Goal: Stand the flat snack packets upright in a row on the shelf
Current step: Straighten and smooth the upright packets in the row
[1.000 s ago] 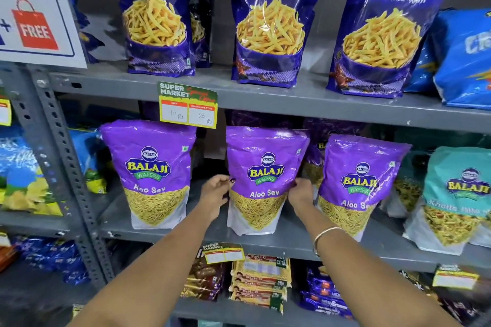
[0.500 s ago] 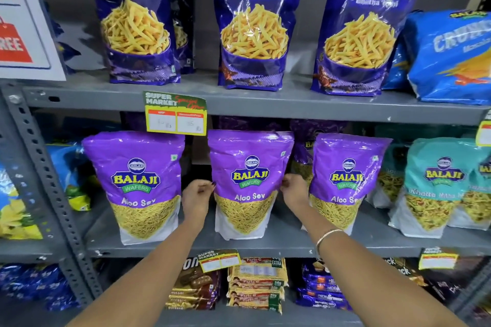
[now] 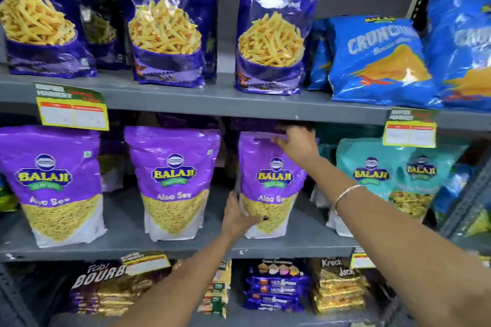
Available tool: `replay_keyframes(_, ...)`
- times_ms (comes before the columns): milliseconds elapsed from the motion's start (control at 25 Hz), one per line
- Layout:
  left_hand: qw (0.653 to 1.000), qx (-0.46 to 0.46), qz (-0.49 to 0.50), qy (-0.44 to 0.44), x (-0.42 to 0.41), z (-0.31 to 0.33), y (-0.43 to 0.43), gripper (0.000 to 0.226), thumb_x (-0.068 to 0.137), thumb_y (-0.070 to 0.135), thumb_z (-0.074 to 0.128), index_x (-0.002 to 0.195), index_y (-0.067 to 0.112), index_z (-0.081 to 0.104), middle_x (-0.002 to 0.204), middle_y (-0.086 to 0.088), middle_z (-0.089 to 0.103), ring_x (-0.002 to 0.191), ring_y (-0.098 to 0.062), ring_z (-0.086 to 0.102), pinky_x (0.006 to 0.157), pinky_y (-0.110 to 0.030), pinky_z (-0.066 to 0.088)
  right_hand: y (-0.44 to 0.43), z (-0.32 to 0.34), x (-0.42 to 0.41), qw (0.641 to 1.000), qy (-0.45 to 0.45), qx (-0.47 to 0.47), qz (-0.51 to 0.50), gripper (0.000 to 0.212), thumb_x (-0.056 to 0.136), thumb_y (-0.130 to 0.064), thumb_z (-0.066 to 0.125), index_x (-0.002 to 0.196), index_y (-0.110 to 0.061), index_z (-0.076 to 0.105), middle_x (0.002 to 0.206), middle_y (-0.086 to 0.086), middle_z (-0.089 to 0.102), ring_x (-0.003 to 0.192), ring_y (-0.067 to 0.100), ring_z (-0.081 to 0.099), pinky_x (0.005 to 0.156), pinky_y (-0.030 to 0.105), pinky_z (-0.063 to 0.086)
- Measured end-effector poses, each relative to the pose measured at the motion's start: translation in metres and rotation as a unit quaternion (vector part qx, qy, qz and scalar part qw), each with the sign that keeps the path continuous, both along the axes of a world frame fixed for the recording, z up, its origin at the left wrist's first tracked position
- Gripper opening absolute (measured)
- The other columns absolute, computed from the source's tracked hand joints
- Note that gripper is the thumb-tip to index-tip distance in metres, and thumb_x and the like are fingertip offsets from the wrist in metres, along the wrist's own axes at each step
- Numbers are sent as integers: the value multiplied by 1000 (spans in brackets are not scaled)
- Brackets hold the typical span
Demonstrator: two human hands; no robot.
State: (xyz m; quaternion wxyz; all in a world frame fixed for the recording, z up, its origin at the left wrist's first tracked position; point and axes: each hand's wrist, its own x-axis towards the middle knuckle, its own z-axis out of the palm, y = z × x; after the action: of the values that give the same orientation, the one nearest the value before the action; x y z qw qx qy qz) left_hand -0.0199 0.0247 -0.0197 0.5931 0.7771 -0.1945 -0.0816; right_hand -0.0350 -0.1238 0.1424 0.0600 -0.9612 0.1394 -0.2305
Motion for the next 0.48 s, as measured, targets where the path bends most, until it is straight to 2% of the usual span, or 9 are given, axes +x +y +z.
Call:
replay_keyframes(80,1000,-16,13,15,-1,-5,-15,115,31,39,76,128,-3,34,118,-8,45,113,-17,44,100,-34,39,-9,4,7,993,27,78,79,33,86,-27,58,116,-13,62,123,16,64,116,32,56,97,39,42)
replay_keyframes(120,999,-22,29,28,-1,-8,-21,110,33,34,79,127,-3,35,115,-7,46,110,-15,44,95,-30,40,-12,4,11,989,27,102,104,30,86,-24,58,113,-13,64,123,14,65,114,30,57,96,36,43)
replay_keyframes(200,997,-2,73,41,-1,-11,-28,91,51,14,86,126,-2,37,115,-9,54,108,-17,51,84,-24,41,-11,2,15,983,0,136,122,25,86,-21,57,107,-12,66,119,12,67,111,28,60,90,32,45)
replay_keyframes(280,992,47,110,39,3,-13,-31,81,61,12,83,128,3,38,124,-13,60,115,-25,56,90,-31,45,-10,-1,16,975,-32,162,147,22,84,-18,58,103,-10,68,113,12,70,106,27,62,85,30,45)
replay_keyframes(360,988,101,114,36,8,-12,-31,82,63,18,82,130,7,37,129,-13,59,119,-29,55,99,-41,44,-14,-3,14,966,-53,192,163,20,84,-17,59,99,-9,70,107,14,72,103,28,63,81,29,45)
replay_keyframes(400,987,114,108,39,9,-10,-30,80,64,20,81,129,7,38,129,-12,59,120,-29,54,100,-41,43,-20,-4,12,967,-63,196,153,21,84,-19,59,100,-9,69,106,16,72,102,30,64,81,29,45)
replay_keyframes(480,994,61,81,52,11,-3,-26,72,67,27,79,126,9,43,123,-9,61,117,-28,56,97,-36,44,-35,-9,8,983,-89,136,85,25,87,-21,54,104,-6,67,105,24,70,100,37,62,83,38,46)
